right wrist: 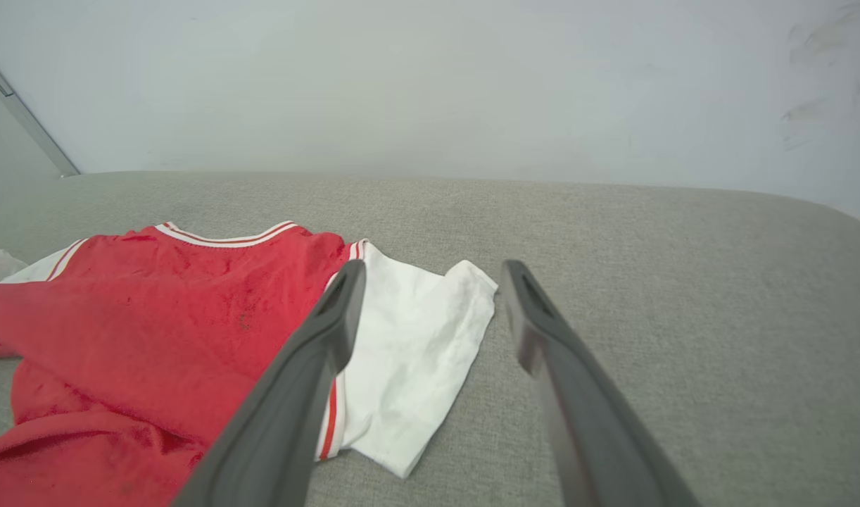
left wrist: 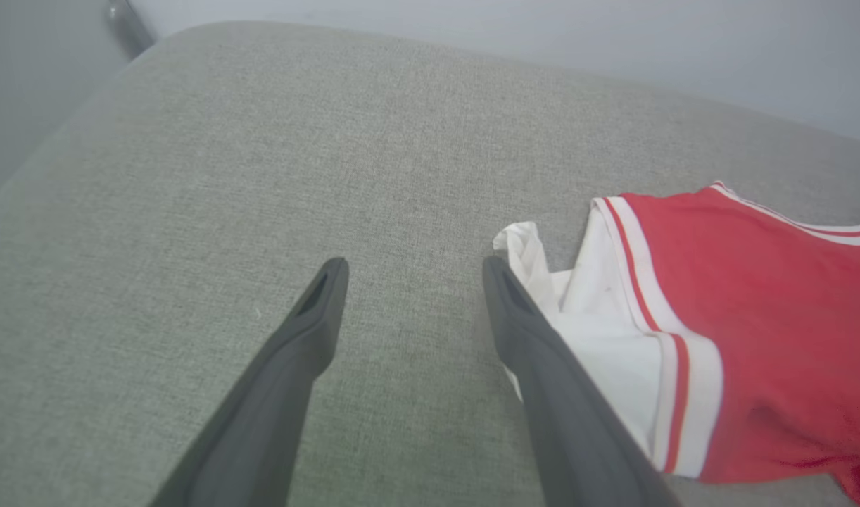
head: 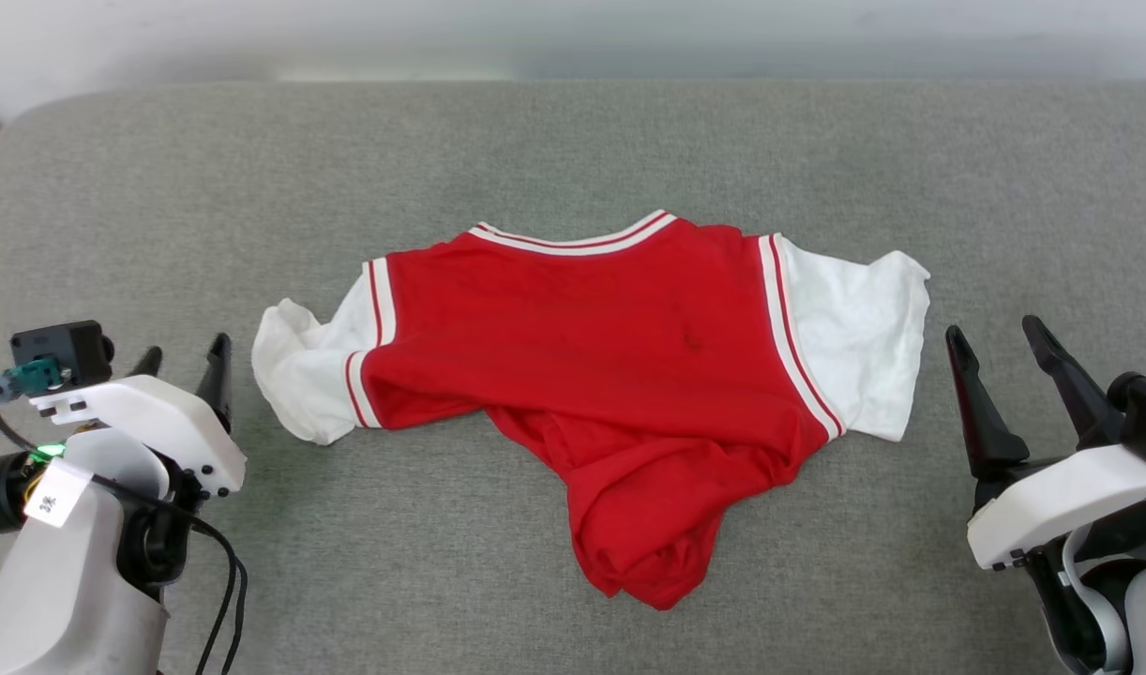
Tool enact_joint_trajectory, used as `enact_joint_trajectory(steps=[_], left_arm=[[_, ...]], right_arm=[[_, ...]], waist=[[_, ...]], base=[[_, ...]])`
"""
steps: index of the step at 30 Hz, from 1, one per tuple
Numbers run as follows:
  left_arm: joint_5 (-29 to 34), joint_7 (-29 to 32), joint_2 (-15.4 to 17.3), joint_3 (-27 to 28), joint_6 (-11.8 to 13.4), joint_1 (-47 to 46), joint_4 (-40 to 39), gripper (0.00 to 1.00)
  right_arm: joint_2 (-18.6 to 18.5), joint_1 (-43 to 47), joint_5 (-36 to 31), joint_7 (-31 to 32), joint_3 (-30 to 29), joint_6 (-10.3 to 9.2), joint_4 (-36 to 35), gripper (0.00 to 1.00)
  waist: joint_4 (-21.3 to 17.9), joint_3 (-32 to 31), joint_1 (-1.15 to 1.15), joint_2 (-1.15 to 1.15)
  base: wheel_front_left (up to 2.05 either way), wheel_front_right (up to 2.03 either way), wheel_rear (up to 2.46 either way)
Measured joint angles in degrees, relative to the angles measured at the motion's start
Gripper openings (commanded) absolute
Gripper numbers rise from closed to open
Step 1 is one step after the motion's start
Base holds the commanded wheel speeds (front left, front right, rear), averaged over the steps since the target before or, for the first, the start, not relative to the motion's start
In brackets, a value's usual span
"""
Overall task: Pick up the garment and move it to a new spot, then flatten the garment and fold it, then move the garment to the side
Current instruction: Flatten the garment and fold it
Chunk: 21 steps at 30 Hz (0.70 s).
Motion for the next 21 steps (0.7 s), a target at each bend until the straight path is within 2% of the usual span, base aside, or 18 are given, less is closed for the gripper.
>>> enact_joint_trajectory(steps=[3,5,6,8,11,14,17,21], left_arm=[[1.3,-6.1,-0.1,-0.1,-1.0,0.7,-1.9,1.0],[2.9,-10.4,0.0,-1.0,-2.5,1.8,-4.5,1.0],[5.6,-16.5,0.4,-2.3,-3.8,4.2,-9.3,1.0],[6.6,-19.1,0.2,-3.2,-4.0,6.6,-12.6,1.0],[8.9,-21.1,-0.4,-5.1,-4.7,11.0,-18.5,1.0],[12.7,-21.7,-1.3,-7.2,-3.1,15.8,-23.6,1.0],[13.6,-22.0,-3.4,-9.2,-2.3,19.9,-26.8,1.0],[13.1,-22.0,-4.9,-9.9,-2.0,21.3,-29.8,1.0]], right_arm=[[-0.1,0.2,0.0,0.3,-0.1,0.0,0.1,1.0],[-0.3,0.5,0.2,0.5,-0.2,0.0,0.1,1.0],[-0.7,1.0,0.5,1.1,0.0,0.0,0.0,1.0],[-0.9,1.3,0.6,1.8,0.5,0.0,-0.2,1.0],[-1.1,2.4,1.3,3.2,1.2,0.0,-0.3,1.0],[-1.6,3.8,1.6,4.5,1.8,0.0,-0.1,1.0],[-2.2,5.2,2.1,6.2,2.6,0.0,-0.2,1.0],[-5.3,5.7,3.0,13.1,5.3,0.01,-1.2,1.0]], waist=[[0.6,-1.3,0.0,0.0],[1.1,-2.2,0.0,0.0],[1.7,-3.5,0.0,0.0],[2.2,-4.4,0.0,0.0],[3.0,-5.5,0.0,0.0],[3.9,-6.2,0.0,0.0],[5.1,-6.5,0.0,0.0],[7.3,-6.5,-0.01,0.0]], base=[[0.0,0.0,0.0],[0.0,0.0,0.0],[0.0,0.0,0.0],[0.0,0.0,0.0],[0.0,0.0,0.0],[0.0,0.0,0.0],[0.0,0.0,0.0],[0.0,0.0,0.0]])
